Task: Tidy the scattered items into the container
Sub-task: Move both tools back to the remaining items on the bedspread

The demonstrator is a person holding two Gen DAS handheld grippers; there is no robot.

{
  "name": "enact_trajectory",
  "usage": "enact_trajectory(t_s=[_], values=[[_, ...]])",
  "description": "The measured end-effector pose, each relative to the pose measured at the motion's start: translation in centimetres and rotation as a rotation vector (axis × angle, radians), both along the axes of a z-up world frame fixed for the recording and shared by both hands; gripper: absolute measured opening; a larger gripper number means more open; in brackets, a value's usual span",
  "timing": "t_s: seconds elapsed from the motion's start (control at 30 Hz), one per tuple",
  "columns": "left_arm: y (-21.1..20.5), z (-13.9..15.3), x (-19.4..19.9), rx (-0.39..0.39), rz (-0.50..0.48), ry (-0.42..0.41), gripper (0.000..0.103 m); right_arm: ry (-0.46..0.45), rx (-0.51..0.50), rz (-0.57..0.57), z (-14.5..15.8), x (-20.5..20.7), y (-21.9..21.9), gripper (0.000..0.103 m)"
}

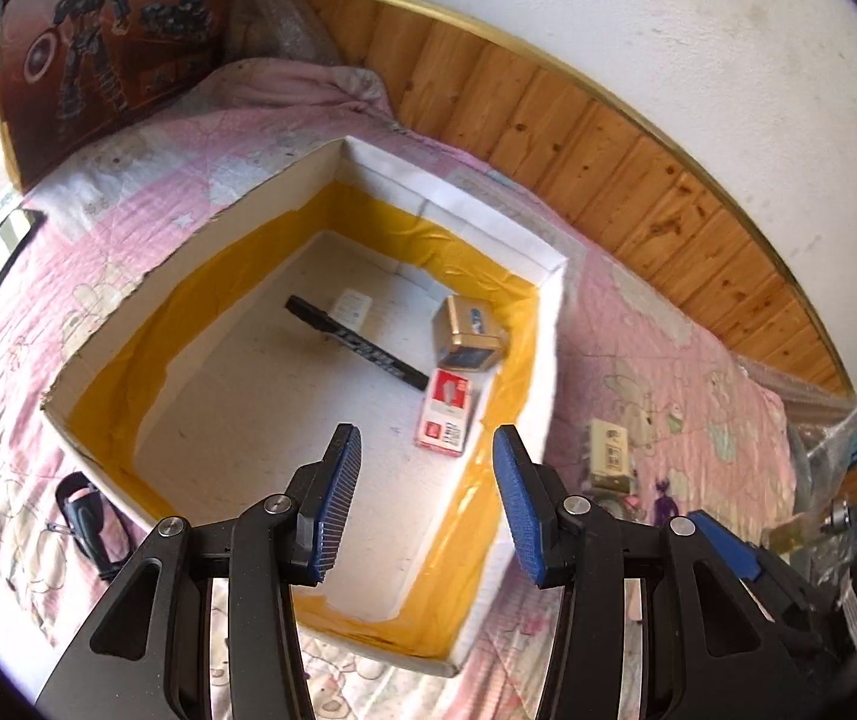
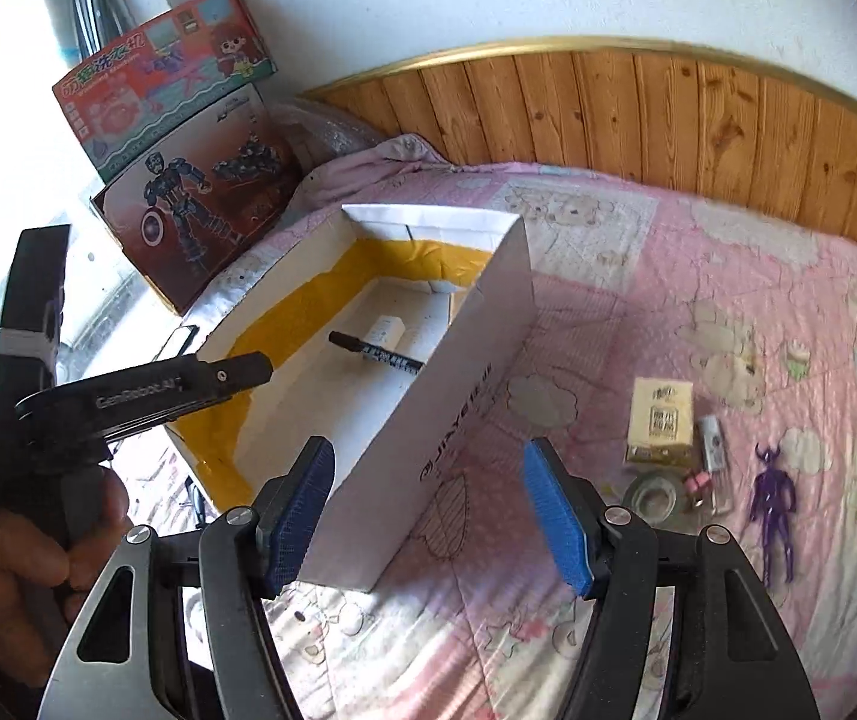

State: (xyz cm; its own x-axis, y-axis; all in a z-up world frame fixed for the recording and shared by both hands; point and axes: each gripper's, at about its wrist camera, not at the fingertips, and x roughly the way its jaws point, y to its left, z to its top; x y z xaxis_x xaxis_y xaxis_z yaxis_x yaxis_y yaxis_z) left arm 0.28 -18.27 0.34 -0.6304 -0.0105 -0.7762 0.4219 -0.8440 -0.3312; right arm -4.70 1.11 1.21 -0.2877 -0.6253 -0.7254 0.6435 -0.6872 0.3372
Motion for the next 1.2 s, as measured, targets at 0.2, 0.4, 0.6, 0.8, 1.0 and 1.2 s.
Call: enact_trajectory(t_s=[0.2,0.4,0.6,0.8,1.0,1.2], values=[[5.6,-0.1,-1.7,-0.051,-0.168,0.031,0.048,-0.019,-0.038,-0.062,-0.1,-1.7,4.3,0.067],[10.7,-1.3,-4.1,-0.018,-0.343,0.041,0.048,-0.07,-0.085,-0.296,-0.5,-5.4,11.8,0.067],[13.9,-5.9,-7.2,0.006,-0.454,-0.056,0.048,-0.166,-0.048,-0.339,-3.5,-8.3,14.6,0.067],[15.5,-10.8,-9.9,-0.008,-0.503,-0.135,0.051,-0.27,0.063,-0.326,-7.8,-10.2,15.4,0.067],[16.1,-12.4,-11.1,0.079,-0.528,-0.109,0.057,-0.307,0.149,-0.266,-11.0,-9.4,15.5,0.067],[16.3,-13.0,-11.7,0.067,-0.529,-0.086,0.06,-0.318,0.153,-0.231,-12.4,-8.3,16.4,0.06]])
